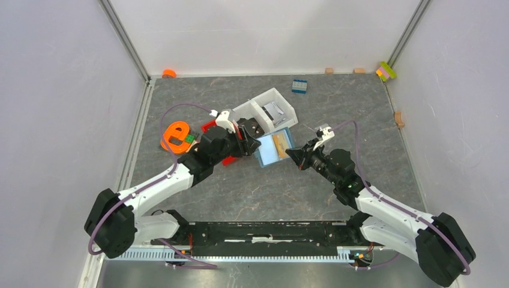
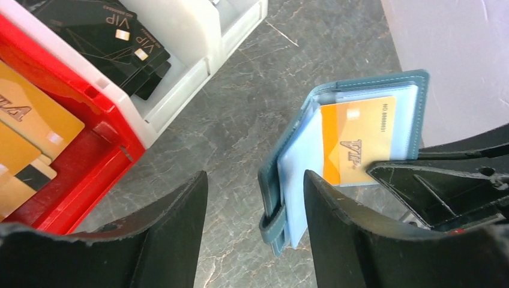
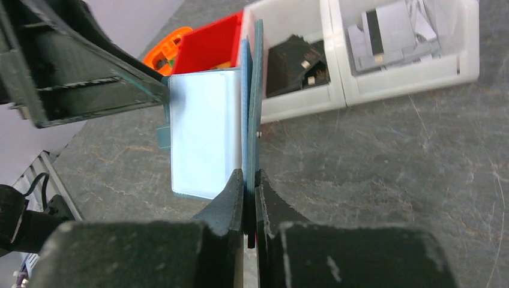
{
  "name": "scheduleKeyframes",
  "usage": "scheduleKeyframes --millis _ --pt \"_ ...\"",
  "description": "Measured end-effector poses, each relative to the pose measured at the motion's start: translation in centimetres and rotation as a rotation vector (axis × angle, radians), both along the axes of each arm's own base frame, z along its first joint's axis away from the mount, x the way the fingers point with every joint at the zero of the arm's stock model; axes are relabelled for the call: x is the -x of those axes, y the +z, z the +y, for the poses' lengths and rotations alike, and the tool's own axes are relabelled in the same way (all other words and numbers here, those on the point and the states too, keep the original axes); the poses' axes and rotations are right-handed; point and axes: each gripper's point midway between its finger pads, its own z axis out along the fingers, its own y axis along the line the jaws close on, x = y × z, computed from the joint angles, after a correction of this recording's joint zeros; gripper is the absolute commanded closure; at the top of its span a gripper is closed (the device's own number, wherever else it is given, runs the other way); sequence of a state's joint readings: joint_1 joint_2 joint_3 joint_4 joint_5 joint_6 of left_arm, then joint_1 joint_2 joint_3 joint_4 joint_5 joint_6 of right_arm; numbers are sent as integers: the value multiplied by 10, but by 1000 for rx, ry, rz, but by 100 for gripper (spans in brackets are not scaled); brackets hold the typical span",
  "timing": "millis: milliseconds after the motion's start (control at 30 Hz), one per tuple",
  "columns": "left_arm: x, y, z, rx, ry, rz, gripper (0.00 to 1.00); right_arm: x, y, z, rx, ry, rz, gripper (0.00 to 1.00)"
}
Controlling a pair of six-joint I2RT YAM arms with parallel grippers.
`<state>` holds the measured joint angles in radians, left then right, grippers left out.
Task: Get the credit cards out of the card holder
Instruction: Remove the credit card from the card holder.
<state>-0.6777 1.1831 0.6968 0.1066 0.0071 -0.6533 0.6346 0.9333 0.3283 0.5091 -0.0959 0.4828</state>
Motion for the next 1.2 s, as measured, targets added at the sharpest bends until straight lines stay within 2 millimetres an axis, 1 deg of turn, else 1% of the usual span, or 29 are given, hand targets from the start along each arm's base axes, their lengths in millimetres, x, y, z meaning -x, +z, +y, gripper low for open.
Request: scheduleKeyframes --millis 133,167,200,233,300,333,433,500,567,633,700,767,833,967,1067,1200 --pt "0 -1 4 -16 21 1 34 -6 -22 -5 25 -21 78 100" --pt "1 1 5 -13 22 -4 34 -6 -31 -5 35 -23 111 100" --pt "2 5 6 -4 22 -15 35 -7 -36 -7 39 -28 126 100" --pt "3 8 7 7 21 -27 38 -8 -41 -8 44 -29 149 100" --pt "9 19 7 47 3 -66 49 -8 -50 -9 50 -28 183 100" --pt "12 24 6 70 -13 -86 53 -7 -53 -9 49 -24 197 100" --pt "20 33 -8 128 -101 -118 61 -5 -58 -7 42 -7 225 100" --pt "23 31 -21 148 -165 -112 65 -3 -57 -5 30 8 237 100" --pt "24 21 -37 150 -240 -71 67 -2 -54 -1 11 26 234 100" --pt "25 7 -52 148 -302 -18 68 -2 -48 1 -13 41 224 100" --pt "26 -9 -61 138 -344 36 68 -2 -41 4 -38 53 212 100" --pt "28 -24 -66 125 -372 88 69 -2 -34 5 -67 63 196 100" --pt "28 -31 -68 116 -378 114 69 0 -31 5 -85 69 188 100" --pt "24 -31 -69 122 -378 135 68 3 -28 1 -125 64 180 100" --pt "17 -25 -63 163 -363 151 68 5 -26 -1 -146 61 179 100" --pt "7 -16 -57 227 -343 157 68 6 -18 0 -181 79 163 100"
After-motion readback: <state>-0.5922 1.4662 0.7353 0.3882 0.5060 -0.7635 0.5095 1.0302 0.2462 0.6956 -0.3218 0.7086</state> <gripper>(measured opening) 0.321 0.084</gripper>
